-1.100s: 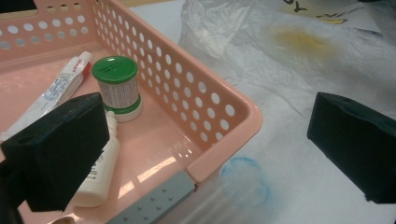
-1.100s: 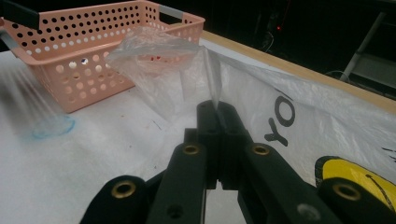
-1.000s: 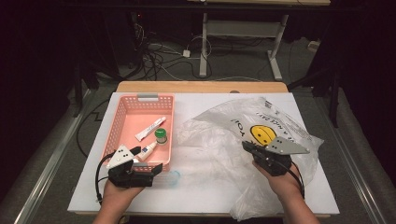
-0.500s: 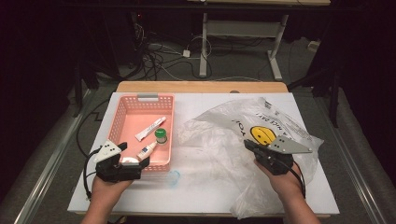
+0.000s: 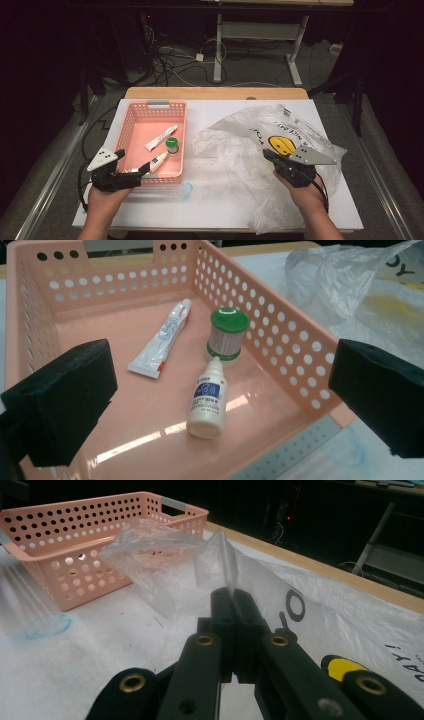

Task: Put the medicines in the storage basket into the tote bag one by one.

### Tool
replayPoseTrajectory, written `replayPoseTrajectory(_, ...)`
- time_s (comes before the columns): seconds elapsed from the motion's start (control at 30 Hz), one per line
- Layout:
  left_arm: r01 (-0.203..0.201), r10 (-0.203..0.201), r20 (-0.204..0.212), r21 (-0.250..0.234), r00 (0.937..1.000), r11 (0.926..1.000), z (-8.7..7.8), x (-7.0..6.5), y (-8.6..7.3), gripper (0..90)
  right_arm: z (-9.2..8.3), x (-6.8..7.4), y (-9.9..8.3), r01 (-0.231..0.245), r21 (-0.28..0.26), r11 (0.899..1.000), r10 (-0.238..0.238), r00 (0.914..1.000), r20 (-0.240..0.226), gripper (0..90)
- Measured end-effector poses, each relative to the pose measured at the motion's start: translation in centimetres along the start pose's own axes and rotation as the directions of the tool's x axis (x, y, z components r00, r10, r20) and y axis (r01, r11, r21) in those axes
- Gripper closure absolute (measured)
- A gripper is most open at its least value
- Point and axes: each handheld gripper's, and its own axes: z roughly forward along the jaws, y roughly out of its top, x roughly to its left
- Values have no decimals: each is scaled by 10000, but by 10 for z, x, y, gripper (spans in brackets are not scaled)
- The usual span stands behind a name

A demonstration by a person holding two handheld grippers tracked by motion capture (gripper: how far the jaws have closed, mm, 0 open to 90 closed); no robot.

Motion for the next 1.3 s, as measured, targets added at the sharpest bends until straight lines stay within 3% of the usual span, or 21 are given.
replayPoseTrajectory(0.1,-113,114,-20,109,9999,9999,4,-2,9,0,0,1,2,-69,-69,10000,69,10000,-8,900)
replayPoseTrajectory(0.23,-322,322,-10,206,9995,9993,12,-2,22,0,7,-1,5,-7,235,9997,8,10000,-41,900)
replayPoseTrajectory(0.33,-112,110,92,143,9999,9998,18,2,33,0,12,-4,9,-89,323,9994,91,9999,-67,900)
replayPoseTrajectory(0.6,-89,85,96,410,9999,9991,43,14,53,0,18,-1,9,-371,-106,9993,367,9986,-379,900)
replayPoseTrajectory(0.63,-63,56,120,519,9999,9986,47,15,54,0,20,1,6,-178,182,9997,186,9987,-480,900)
replayPoseTrajectory(1.03,-46,51,-38,1111,10000,9938,84,31,75,6,13,-4,2,-228,61,9997,232,9980,-580,900)
replayPoseTrajectory(1.2,313,-342,165,1530,9993,9877,103,45,80,71,13,-4,2,-265,85,9996,270,9976,-637,900)
replayPoseTrajectory(1.3,289,-303,43,1854,9995,9822,114,55,81,144,12,-4,2,-299,27,9996,300,9975,-644,900)
